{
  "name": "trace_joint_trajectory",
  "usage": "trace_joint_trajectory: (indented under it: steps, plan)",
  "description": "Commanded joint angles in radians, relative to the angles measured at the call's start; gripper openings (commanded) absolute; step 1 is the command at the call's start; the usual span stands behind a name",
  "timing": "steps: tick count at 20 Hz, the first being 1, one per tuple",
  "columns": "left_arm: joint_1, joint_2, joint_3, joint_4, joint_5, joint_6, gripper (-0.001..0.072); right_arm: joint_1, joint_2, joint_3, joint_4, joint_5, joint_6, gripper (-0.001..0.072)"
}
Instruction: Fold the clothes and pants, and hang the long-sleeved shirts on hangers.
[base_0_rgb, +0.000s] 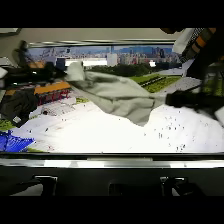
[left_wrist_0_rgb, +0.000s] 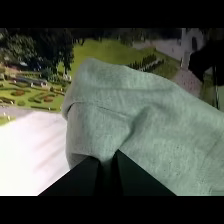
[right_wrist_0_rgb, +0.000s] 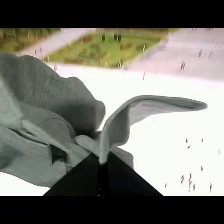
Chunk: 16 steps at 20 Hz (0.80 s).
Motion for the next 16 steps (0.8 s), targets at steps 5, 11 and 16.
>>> trace_joint_trajectory:
  steps: [5,11,16]
  plan:
    - [0.088,0.454,0.013,0.216,-0.049,-0.127,0.0026,0.001,0.186,0.351,-0.097,0.002,-0.001,0.0035]
    - [0.088,0.632,0.013,0.287,-0.089,-0.302,0.0026,0.001,0.205,0.436,-0.112,-0.09,0.035,0.0035]
    - [0.079,0.538,0.002,0.301,-0.102,-0.329,0.0026,0.001,-0.034,0.435,-0.166,-0.094,0.171,0.0036]
